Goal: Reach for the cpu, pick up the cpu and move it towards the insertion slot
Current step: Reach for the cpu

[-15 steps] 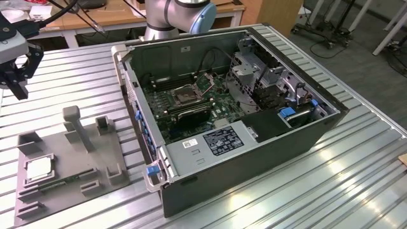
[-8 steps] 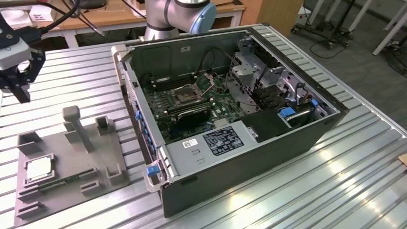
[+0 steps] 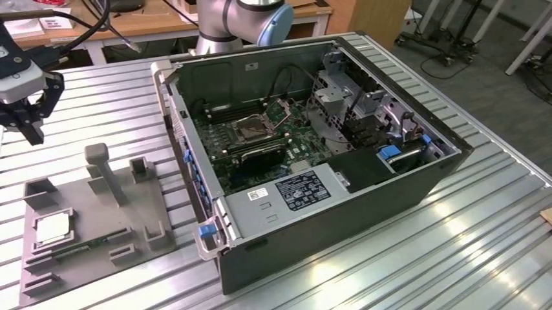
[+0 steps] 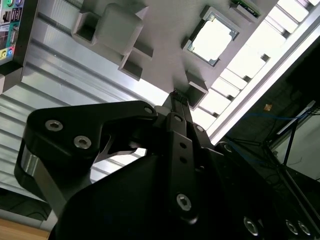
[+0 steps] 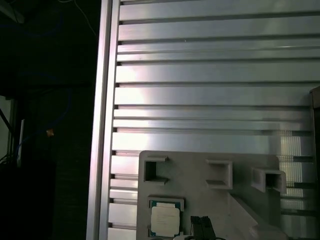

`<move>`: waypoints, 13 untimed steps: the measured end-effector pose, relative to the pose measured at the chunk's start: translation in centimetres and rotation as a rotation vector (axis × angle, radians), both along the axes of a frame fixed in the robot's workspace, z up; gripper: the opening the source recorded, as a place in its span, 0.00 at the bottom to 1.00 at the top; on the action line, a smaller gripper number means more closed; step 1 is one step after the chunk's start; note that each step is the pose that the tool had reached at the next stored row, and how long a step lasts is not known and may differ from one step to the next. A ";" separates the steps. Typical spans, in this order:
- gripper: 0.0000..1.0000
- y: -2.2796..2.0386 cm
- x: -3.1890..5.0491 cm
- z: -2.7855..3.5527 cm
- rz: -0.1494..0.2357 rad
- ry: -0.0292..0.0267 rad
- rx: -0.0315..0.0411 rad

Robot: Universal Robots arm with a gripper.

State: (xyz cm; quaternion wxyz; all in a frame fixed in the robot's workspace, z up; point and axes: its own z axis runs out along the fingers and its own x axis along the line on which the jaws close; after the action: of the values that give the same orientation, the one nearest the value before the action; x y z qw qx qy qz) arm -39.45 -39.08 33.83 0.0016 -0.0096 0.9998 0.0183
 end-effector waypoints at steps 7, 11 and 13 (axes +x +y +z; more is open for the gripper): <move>0.10 0.00 0.00 -0.11 0.000 -0.0006 0.0004; 0.10 0.00 -0.01 -0.54 0.000 -0.0001 0.0001; 0.10 0.00 -0.01 -0.86 0.000 -0.0001 0.0001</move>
State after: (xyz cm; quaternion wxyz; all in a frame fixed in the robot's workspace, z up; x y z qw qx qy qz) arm -39.46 -39.09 32.97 0.0017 -0.0096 0.9998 0.0184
